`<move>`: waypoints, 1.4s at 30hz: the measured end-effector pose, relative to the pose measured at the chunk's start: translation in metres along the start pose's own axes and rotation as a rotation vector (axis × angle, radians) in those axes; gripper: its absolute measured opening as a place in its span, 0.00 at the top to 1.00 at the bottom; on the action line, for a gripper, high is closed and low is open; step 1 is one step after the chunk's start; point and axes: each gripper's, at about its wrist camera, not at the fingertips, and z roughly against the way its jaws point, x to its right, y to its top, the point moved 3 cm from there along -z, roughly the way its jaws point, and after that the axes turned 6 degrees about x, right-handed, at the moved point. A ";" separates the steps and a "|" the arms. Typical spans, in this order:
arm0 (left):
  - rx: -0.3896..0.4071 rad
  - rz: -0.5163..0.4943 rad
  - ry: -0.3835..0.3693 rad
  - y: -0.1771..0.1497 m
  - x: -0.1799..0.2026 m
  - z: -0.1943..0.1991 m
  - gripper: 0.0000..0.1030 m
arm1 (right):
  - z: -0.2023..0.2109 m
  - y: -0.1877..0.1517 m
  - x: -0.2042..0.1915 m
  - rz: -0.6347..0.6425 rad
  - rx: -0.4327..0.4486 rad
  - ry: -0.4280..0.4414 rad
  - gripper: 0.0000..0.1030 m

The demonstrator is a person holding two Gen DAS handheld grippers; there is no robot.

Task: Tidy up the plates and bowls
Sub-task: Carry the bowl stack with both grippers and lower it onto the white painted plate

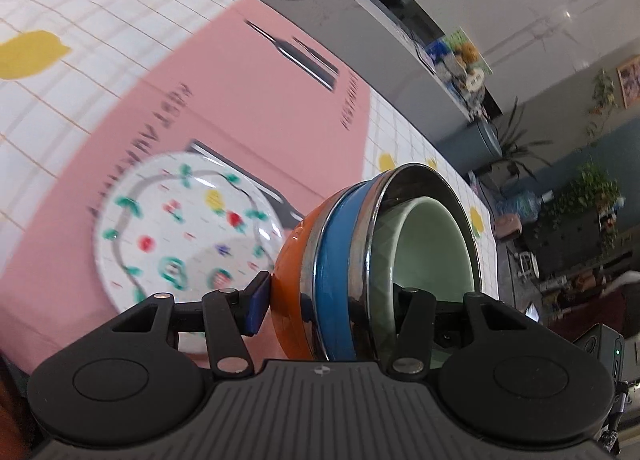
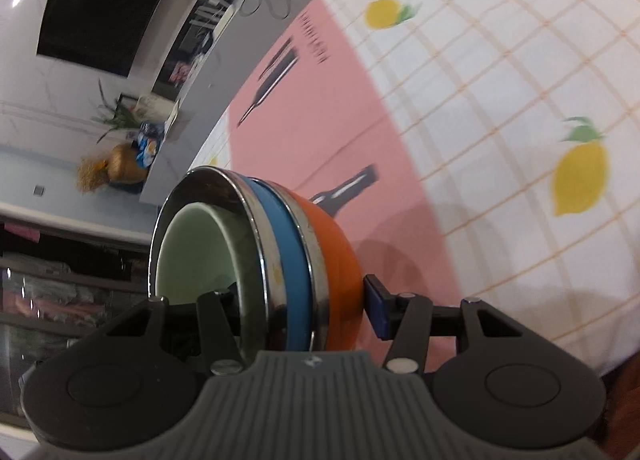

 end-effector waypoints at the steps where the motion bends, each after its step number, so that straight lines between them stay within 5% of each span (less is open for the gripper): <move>1: 0.008 0.011 0.003 0.003 -0.005 0.003 0.44 | -0.005 -0.001 -0.006 0.009 -0.007 0.003 0.50; 19: 0.042 0.163 0.043 0.028 -0.073 0.006 0.44 | -0.078 -0.020 -0.044 0.091 -0.109 -0.031 0.50; 42: 0.077 0.120 0.062 0.028 -0.081 0.003 0.44 | -0.092 -0.023 -0.041 0.094 -0.112 -0.005 0.50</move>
